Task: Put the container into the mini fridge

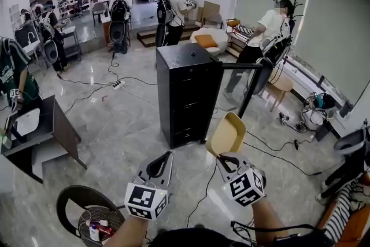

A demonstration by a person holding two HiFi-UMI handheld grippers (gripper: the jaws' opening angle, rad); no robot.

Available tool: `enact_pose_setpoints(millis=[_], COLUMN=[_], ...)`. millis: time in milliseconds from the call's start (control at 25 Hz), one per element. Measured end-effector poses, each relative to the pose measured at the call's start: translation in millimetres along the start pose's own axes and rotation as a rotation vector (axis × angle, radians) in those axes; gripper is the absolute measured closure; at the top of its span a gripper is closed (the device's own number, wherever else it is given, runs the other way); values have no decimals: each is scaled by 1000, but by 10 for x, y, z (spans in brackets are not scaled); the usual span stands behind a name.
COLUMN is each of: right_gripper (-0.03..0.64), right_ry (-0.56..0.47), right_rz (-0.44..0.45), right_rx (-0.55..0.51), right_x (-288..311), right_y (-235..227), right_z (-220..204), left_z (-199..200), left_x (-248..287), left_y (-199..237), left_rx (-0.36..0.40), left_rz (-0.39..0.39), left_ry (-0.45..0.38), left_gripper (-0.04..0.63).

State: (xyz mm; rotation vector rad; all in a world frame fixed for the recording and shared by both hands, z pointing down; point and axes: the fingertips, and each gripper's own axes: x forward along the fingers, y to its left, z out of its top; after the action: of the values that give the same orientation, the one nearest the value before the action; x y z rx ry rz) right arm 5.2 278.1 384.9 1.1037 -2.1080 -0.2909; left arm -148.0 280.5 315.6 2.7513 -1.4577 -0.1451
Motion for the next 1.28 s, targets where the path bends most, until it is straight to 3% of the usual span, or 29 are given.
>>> enact_pose_setpoints(millis=[520,840,1040,1280], right_gripper=[584,584,584,584], right_ry=[-9,36,49,23], right_rz=[-26,-73,-67,-35], right_rx=[1,34,62,48], right_x=[27,116,192,476], right_y=[103,302,279,93], right_z=[203,274,225,209], left_z=[37,-36,-85,-98], left_x=[-171,-305,-222,76], left_y=[204,446,507,591], left_rx=[-27,-44,-76,-50], left_rz=[-22,-89,-100,-80], left_ry=[-14,-20,-5,-14], left_gripper=[586,586,586,586])
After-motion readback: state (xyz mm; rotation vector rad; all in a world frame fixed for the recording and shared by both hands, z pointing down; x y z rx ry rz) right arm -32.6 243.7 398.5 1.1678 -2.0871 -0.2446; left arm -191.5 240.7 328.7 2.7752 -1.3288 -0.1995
